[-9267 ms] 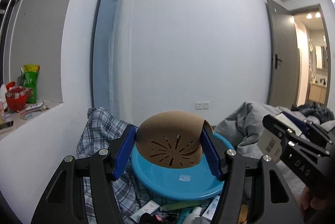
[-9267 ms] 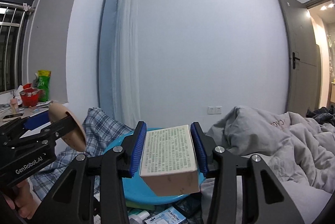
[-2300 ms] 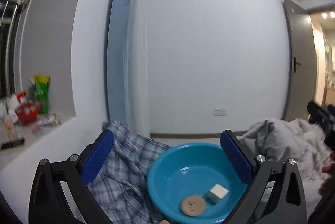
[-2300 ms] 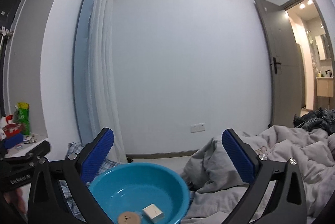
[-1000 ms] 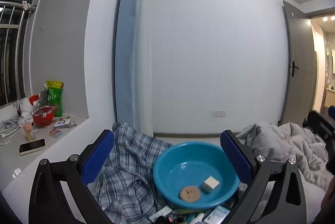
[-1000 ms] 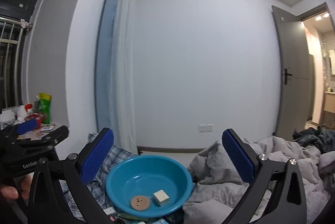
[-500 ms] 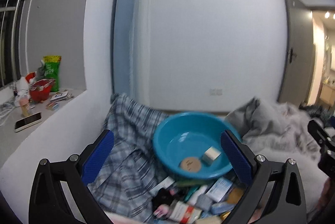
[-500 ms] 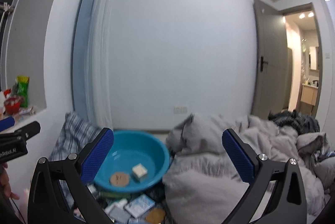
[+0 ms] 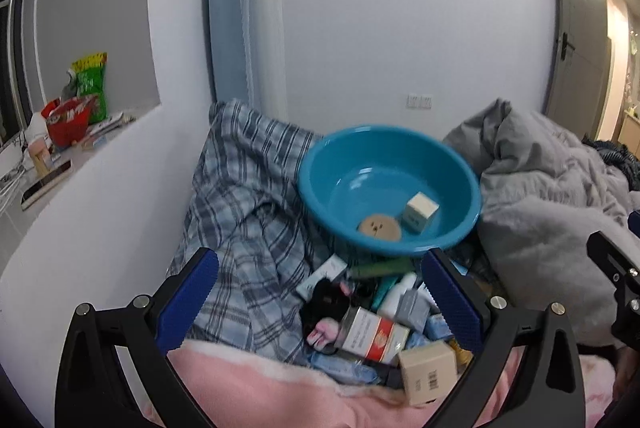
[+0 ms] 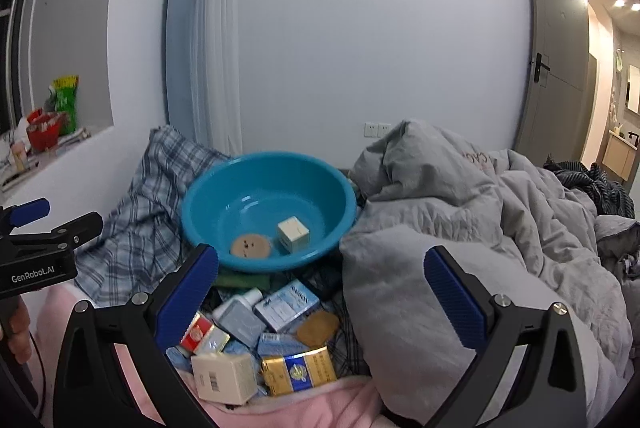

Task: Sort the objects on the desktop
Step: 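Move both open tools down toward the pile of boxes beside the basin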

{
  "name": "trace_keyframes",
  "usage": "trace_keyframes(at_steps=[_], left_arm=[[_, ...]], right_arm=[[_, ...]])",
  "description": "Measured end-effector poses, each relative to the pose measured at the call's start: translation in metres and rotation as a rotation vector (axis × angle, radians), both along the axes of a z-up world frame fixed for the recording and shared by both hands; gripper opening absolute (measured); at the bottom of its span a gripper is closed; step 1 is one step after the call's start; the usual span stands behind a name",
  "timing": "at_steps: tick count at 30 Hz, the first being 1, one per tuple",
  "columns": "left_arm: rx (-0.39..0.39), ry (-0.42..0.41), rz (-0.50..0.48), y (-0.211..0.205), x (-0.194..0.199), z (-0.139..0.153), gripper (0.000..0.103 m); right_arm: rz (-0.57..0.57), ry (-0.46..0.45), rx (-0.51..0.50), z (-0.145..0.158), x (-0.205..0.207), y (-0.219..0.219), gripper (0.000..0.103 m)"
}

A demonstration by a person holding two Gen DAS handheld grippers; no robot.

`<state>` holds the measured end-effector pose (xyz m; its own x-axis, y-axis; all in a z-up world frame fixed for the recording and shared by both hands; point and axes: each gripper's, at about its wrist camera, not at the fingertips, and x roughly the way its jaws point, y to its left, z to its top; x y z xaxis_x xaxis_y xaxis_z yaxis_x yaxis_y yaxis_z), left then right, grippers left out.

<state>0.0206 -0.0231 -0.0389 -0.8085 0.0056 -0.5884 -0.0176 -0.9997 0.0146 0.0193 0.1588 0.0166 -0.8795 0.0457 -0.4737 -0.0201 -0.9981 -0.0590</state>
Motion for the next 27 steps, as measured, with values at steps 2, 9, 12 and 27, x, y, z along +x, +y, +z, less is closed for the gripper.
trace_keyframes(at_steps=[2, 9, 12, 27], left_arm=[[0.004, -0.024, 0.001, -0.002, -0.002, -0.01, 0.103], [0.011, -0.065, 0.003, -0.007, -0.002, -0.033, 0.101], [0.003, -0.081, -0.019, -0.003, -0.003, -0.039, 0.101], [0.11, -0.261, -0.12, 0.003, -0.03, -0.095, 0.101]], right_arm=[[0.004, -0.024, 0.0, -0.006, -0.001, -0.001, 0.096], [-0.009, -0.083, 0.004, -0.024, -0.005, -0.002, 0.086], [-0.01, -0.099, -0.006, -0.026, -0.006, -0.001, 0.08], [0.023, -0.156, -0.025, -0.045, -0.011, -0.007, 0.079]])
